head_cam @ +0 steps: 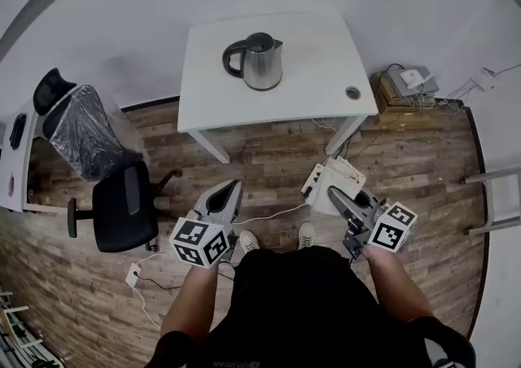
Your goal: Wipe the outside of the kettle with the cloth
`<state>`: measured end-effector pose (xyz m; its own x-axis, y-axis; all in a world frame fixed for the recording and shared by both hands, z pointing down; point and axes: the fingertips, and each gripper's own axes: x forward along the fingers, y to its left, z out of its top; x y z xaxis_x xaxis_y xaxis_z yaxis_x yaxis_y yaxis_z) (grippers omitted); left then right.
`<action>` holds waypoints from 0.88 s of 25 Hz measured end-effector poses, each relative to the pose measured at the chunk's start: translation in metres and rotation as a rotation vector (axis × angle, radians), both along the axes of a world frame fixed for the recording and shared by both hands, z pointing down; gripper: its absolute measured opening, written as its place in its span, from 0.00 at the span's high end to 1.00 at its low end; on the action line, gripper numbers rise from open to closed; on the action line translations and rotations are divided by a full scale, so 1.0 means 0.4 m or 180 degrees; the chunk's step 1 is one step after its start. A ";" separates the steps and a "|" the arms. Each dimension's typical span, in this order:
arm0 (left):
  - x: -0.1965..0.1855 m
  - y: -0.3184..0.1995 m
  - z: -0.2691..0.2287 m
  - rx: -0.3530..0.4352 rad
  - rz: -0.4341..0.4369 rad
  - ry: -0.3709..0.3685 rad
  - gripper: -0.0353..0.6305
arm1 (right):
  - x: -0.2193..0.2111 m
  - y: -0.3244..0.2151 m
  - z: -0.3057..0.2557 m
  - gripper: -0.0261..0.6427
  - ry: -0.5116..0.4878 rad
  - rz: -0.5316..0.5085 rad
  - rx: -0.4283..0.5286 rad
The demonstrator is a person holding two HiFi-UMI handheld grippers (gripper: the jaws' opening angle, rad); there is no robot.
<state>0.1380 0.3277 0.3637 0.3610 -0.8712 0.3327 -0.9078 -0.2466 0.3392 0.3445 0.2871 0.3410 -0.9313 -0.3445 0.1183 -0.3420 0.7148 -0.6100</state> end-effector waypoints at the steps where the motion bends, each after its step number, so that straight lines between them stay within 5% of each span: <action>1: -0.002 0.000 0.003 -0.0004 -0.0031 -0.0001 0.94 | 0.004 -0.002 0.002 0.82 -0.0003 -0.0010 0.0001; 13: 0.112 -0.010 0.059 -0.0156 -0.0406 0.0000 0.94 | 0.125 -0.081 0.071 0.82 0.0246 -0.0294 0.0101; 22: 0.171 -0.037 0.058 -0.0305 -0.0496 -0.0175 0.94 | 0.112 -0.160 0.111 0.82 0.0057 -0.0574 -0.0010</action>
